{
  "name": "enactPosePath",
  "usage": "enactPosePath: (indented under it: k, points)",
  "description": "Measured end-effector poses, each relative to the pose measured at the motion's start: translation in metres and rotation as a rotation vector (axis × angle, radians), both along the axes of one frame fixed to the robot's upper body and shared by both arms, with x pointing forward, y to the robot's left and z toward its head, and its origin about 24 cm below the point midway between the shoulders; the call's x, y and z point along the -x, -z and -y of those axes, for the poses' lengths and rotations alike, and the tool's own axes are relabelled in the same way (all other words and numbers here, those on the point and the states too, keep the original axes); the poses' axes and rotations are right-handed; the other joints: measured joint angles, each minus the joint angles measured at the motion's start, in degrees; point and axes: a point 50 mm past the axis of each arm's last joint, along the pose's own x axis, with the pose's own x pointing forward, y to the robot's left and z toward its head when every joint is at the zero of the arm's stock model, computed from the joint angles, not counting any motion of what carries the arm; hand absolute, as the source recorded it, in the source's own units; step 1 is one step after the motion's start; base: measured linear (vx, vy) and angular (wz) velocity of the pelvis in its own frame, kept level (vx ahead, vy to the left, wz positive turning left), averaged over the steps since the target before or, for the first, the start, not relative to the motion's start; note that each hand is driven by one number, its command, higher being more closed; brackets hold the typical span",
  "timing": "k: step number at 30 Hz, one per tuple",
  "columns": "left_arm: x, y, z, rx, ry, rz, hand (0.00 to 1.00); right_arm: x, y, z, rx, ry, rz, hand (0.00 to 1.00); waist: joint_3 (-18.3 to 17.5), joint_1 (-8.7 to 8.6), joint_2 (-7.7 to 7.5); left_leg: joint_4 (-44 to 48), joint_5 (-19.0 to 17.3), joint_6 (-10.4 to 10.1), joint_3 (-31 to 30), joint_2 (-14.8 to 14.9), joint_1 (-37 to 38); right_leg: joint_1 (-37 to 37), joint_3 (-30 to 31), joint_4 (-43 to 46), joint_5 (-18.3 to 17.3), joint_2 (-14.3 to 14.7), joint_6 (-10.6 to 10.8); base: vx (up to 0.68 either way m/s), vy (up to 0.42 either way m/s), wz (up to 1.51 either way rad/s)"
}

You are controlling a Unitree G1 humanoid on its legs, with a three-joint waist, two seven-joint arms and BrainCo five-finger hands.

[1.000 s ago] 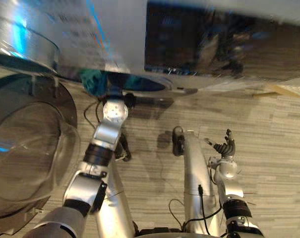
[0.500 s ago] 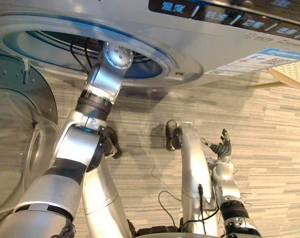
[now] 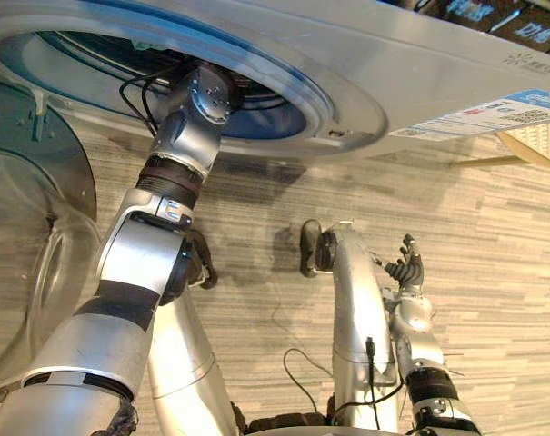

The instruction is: Pick up the laundry basket with both hands and put the clothes into the washing machine.

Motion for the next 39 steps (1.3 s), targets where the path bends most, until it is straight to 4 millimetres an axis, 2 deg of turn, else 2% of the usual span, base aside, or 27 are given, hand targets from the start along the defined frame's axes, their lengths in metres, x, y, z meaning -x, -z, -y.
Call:
enactPosePath:
  k: [1, 3, 6, 8, 9, 11, 12, 13, 15, 17, 19, 22, 23, 25, 27, 30, 32, 34, 39]
  points:
    - [0.000, 0.009, -0.003, 0.017, -0.003, -0.017, 0.00, 0.002, 0.002, 0.000, -0.001, -0.001, -0.009, 0.00, -0.6, 0.08, -0.04, -1.4, 0.4, -0.2, 0.0, -0.1, 1.0, 1.1, -0.6, -1.2, 0.1, -0.1, -0.2, 0.08, -0.066, 0.23]
    - [0.001, 0.046, -0.015, 0.073, -0.021, -0.100, 0.00, 0.010, 0.012, -0.008, -0.020, -0.029, -0.044, 0.00, -3.4, 0.19, -0.28, -7.2, 2.4, -1.2, -0.2, -1.0, 4.3, 5.0, -2.5, -5.8, 0.5, -0.8, -1.1, 0.11, -0.094, 0.35]
    - [0.006, 0.080, -0.026, 0.140, -0.033, -0.173, 0.00, 0.010, 0.013, -0.016, -0.041, -0.056, -0.049, 0.00, -3.8, 1.00, -0.46, -12.3, 3.8, -2.2, -0.1, -1.6, 9.8, 10.6, -4.1, -9.7, 0.7, -1.6, -1.5, 0.11, -0.087, 0.30]
    - [0.016, 0.120, -0.038, 0.205, -0.050, -0.257, 0.00, 0.011, 0.016, -0.016, -0.046, -0.059, -0.069, 0.00, -4.5, 1.53, -0.37, -17.4, 4.9, -2.6, 0.5, -2.1, 15.7, 16.3, -5.0, -14.1, 0.9, -1.8, -1.9, 0.14, -0.091, 0.25]
    - [0.020, 0.134, -0.041, 0.219, -0.059, -0.284, 0.00, 0.012, 0.017, -0.016, -0.047, -0.058, -0.077, 0.00, -4.9, 1.59, -0.36, -18.7, 5.1, -2.7, 0.7, -2.2, 17.4, 17.9, -5.2, -15.3, 1.0, -1.9, -2.0, 0.13, -0.078, 0.18]
    - [0.040, 0.186, -0.052, 0.262, -0.094, -0.410, 0.00, 0.021, 0.025, -0.014, -0.050, -0.051, -0.124, 0.00, -5.7, 1.90, -0.37, -24.4, 6.2, -2.9, 1.5, -3.1, 24.9, 25.4, -6.0, -20.1, 1.2, -2.5, -2.1, 0.15, -0.061, 0.29]
    - [0.047, 0.200, -0.053, 0.274, -0.101, -0.445, 0.00, 0.024, 0.028, -0.014, -0.052, -0.050, -0.138, 0.00, -6.1, 1.89, -0.35, -25.9, 6.4, -2.9, 1.8, -3.4, 26.8, 27.2, -6.1, -21.4, 1.3, -2.7, -1.9, 0.22, -0.043, 0.24]
    - [0.068, 0.235, -0.056, 0.303, -0.110, -0.536, 0.00, 0.033, 0.036, -0.012, -0.056, -0.047, -0.180, 0.00, -7.9, 1.99, -0.26, -30.1, 7.2, -2.9, 3.1, -3.9, 31.6, 31.5, -6.0, -25.2, 2.1, -2.8, -1.5, 0.17, -0.008, 0.09]
    - [0.092, 0.269, -0.057, 0.312, -0.121, -0.636, 0.00, 0.044, 0.045, -0.010, -0.056, -0.047, -0.227, 0.00, -9.4, 3.03, -0.10, -35.3, 8.2, -2.8, 4.6, -4.2, 37.9, 37.1, -5.9, -30.1, 3.2, -2.8, -1.1, 0.17, 0.024, 0.01]
    - [0.109, 0.290, -0.054, 0.315, -0.113, -0.707, 0.00, 0.054, 0.055, -0.009, -0.051, -0.044, -0.276, 0.00, -11.8, 3.39, 0.19, -39.7, 9.5, -2.5, 5.4, -4.9, 41.9, 41.0, -6.1, -34.4, 4.3, -3.1, -0.6, 0.14, 0.054, 0.10]
    - [0.118, 0.300, -0.052, 0.325, -0.108, -0.730, 0.00, 0.058, 0.061, -0.009, -0.056, -0.044, -0.309, 0.00, -12.9, 3.37, 0.57, -43.2, 10.6, -2.3, 6.1, -5.5, 45.3, 44.4, -6.9, -37.8, 5.4, -3.5, -0.3, 0.12, 0.052, 0.11]
    - [0.133, 0.320, -0.052, 0.340, -0.123, -0.797, 0.00, 0.067, 0.075, -0.011, -0.070, -0.046, -0.383, 0.00, -14.4, 3.35, 1.15, -50.4, 13.1, -1.9, 8.4, -6.1, 51.5, 49.7, -6.7, -45.0, 8.4, -3.5, 0.4, 0.08, 0.047, -0.16]
    - [0.144, 0.334, -0.051, 0.354, -0.137, -0.852, 0.00, 0.072, 0.081, -0.011, -0.077, -0.043, -0.416, 0.00, -15.2, 3.36, 1.49, -53.9, 14.5, -1.8, 9.9, -6.3, 54.6, 51.8, -6.5, -48.4, 10.2, -3.3, 0.6, 0.09, 0.054, -0.38]
    - [0.166, 0.358, -0.053, 0.372, -0.177, -0.955, 0.00, 0.081, 0.090, -0.008, -0.092, -0.029, -0.467, 0.00, -17.8, 3.38, 2.51, -59.2, 16.3, -1.7, 12.2, -6.3, 57.8, 54.0, -5.4, -54.0, 12.9, -2.6, 0.9, 0.09, 0.048, -0.47]
    - [0.198, 0.389, -0.050, 0.427, -0.213, -1.103, 0.00, 0.092, 0.101, 0.000, -0.094, -0.002, -0.536, 0.00, -20.1, 3.20, 4.48, -67.2, 19.3, -1.6, 14.7, -7.0, 63.3, 58.0, -4.0, -61.6, 16.6, -1.9, 1.4, 0.11, 0.041, -0.44]
    - [0.232, 0.412, -0.048, 0.488, -0.261, -1.223, 0.00, 0.113, 0.116, 0.012, -0.103, 0.049, -0.647, 0.00, -21.9, 3.07, 6.64, -73.8, 21.7, -1.8, 16.7, -8.0, 68.7, 62.5, -2.5, -68.8, 20.1, -1.1, 1.8, 0.09, 0.047, -0.33]
    - [0.247, 0.419, -0.054, 0.511, -0.300, -1.259, 0.00, 0.123, 0.122, 0.019, -0.114, 0.083, -0.693, 0.00, -22.5, 3.04, 7.36, -75.8, 22.1, -1.8, 17.4, -8.3, 70.7, 64.8, -1.6, -72.6, 21.9, -0.7, 2.0, 0.05, 0.055, -0.29]
    - [0.263, 0.425, -0.062, 0.536, -0.353, -1.291, 0.00, 0.134, 0.129, 0.023, -0.128, 0.108, -0.740, 0.00, -23.0, 2.67, 7.36, -77.3, 22.2, -1.8, 18.8, -8.7, 73.1, 67.1, -0.1, -76.2, 23.8, -0.2, 2.3, 0.03, 0.033, -0.36]
    - [0.277, 0.429, -0.074, 0.527, -0.397, -1.321, 0.00, 0.143, 0.134, 0.024, -0.144, 0.126, -0.779, 0.00, -23.3, 1.52, 6.70, -78.1, 22.0, -1.7, 23.1, -9.2, 76.0, 68.2, 4.8, -79.8, 26.8, 0.0, 2.5, -0.01, 0.041, -0.51]
